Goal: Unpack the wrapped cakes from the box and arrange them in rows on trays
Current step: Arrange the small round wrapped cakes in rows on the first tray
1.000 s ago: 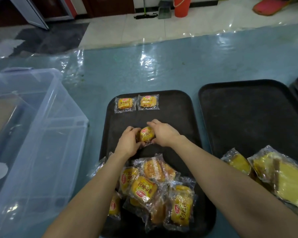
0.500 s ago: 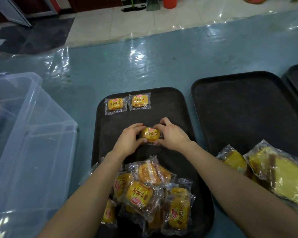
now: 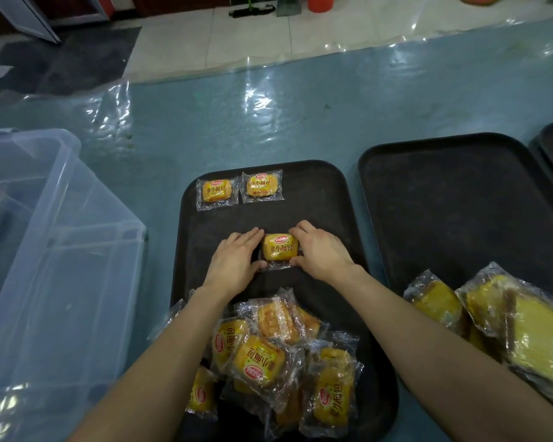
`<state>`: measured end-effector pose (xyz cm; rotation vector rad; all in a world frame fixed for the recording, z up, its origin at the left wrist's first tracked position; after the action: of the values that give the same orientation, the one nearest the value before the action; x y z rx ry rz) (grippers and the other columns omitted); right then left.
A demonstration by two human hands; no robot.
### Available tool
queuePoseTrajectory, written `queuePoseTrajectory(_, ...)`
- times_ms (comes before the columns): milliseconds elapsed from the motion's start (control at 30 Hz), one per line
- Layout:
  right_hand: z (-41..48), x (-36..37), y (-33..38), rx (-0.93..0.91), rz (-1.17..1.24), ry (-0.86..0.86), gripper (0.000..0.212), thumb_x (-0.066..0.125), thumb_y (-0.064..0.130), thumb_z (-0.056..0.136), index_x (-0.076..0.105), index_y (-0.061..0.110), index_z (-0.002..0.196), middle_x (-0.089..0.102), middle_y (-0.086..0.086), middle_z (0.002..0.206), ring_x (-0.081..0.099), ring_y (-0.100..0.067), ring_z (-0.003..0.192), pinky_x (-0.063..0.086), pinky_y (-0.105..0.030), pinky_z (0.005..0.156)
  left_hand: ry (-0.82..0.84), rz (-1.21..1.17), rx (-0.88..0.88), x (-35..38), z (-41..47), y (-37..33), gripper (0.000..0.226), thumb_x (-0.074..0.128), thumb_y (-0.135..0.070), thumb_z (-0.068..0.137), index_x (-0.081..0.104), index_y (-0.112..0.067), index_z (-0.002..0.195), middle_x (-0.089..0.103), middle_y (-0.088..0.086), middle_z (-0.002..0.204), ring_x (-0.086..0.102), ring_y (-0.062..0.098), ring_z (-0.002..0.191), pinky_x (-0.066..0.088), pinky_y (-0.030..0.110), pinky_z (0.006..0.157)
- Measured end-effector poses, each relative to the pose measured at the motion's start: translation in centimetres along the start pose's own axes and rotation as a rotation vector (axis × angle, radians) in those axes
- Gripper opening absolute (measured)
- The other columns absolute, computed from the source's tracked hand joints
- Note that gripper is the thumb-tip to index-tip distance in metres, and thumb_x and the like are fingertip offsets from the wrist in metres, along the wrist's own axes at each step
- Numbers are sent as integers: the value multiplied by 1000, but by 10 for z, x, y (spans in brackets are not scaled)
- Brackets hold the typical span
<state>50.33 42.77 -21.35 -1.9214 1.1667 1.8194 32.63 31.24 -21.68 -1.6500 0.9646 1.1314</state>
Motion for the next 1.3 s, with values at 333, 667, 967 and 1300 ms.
queuePoseTrajectory(333,0,-20,-35,110,-84,-119,76,87,27,87,48,17,151,43,-2,153,69,-28,107,62,-43,84,-81,152,126,-2,38,-42,81,72,-54,97,41,-23,165,44,4,161,36,25,150,35,46,124)
queuePoseTrajectory(667,89,-51,-72,138,-91,-164,72,82,22,92,47,10,153,44,-13,150,67,-37,111,60,-53,91,-150,206,-4,-7,138,-53,76,69,-48,100,40,-22,165,39,15,163,31,37,154,23,56,129)
queuePoseTrajectory(967,98,-57,-81,155,-156,-316,79,79,49,89,46,12,151,45,-13,156,50,-35,138,48,-51,110,-255,112,-53,-1,138,-38,70,55,-48,108,34,-17,167,33,16,171,26,35,161,21,53,133)
queuePoseTrajectory(1300,61,13,-61,149,-35,-245,74,39,56,111,14,23,172,-2,-6,180,-6,-24,166,14,-48,134,-126,165,-148,35,111,-26,86,20,-69,109,-14,-22,172,-23,15,178,-23,33,164,3,54,135)
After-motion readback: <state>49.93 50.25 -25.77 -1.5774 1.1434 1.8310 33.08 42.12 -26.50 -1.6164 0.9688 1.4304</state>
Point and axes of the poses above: each hand's wrist, its own z-axis towards the middle knuckle, its own x-axis out of the palm, y = z × x, the point moved 2 cm from there along z, towards the middle knuckle
